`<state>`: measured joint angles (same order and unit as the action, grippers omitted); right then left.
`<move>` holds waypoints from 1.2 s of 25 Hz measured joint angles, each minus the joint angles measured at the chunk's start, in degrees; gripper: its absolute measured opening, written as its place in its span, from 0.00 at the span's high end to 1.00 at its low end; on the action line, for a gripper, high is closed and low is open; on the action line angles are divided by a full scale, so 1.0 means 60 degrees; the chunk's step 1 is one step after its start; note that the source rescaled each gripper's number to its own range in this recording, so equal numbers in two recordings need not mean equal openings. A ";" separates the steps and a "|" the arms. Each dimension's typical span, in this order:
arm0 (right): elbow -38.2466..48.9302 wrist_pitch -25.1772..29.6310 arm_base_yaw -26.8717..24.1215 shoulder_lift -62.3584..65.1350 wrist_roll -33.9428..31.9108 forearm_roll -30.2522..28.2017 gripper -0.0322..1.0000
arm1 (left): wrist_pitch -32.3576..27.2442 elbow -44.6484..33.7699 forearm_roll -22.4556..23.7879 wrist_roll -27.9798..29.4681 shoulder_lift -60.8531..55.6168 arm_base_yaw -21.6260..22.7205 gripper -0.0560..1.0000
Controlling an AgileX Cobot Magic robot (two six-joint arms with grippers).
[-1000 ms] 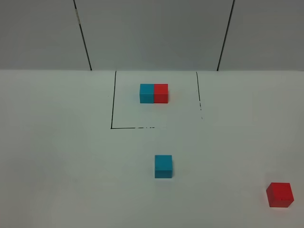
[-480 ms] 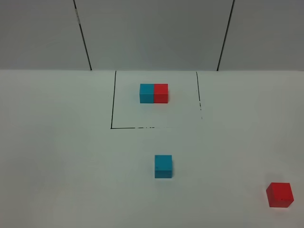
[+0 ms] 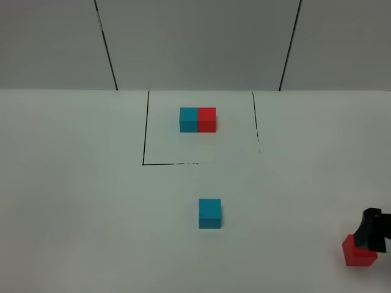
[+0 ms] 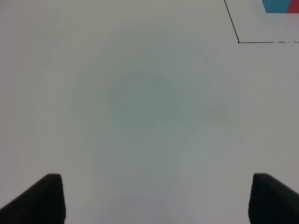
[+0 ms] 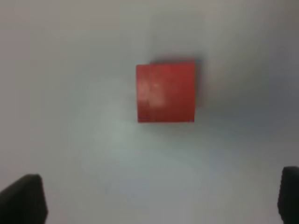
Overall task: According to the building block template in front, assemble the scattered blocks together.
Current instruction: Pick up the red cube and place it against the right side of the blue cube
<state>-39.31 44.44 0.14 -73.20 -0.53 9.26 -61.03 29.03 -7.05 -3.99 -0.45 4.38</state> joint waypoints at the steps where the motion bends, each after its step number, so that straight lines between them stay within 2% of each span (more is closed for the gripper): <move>1: 0.0000 -0.0260 0.0000 -0.0432 -0.0021 0.0000 0.00 | 0.0002 0.0000 0.0000 0.0000 0.0000 0.0000 0.18; 5: -0.0007 -0.1187 0.0000 -0.2027 -0.0052 -0.0009 0.00 | 0.0002 0.0000 0.0000 0.0000 0.0000 0.0000 0.18; 7: -0.0050 -0.1375 0.0000 -0.2626 -0.0060 -0.0026 0.00 | 0.0002 0.0000 0.0000 0.0000 0.0000 0.0000 0.18; 21: -0.0585 -0.1732 0.0000 -0.4128 -0.0070 0.0033 0.00 | 0.0011 0.0000 0.0000 0.0000 0.0000 0.0000 0.18; 30: -0.0596 -0.1794 0.0000 -0.4363 0.0088 0.0214 0.00 | 0.0011 0.0000 0.0000 0.0000 0.0000 0.0000 0.19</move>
<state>-42.89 33.68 0.14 -99.37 0.00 10.54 -60.97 29.03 -7.05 -3.99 -0.45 4.38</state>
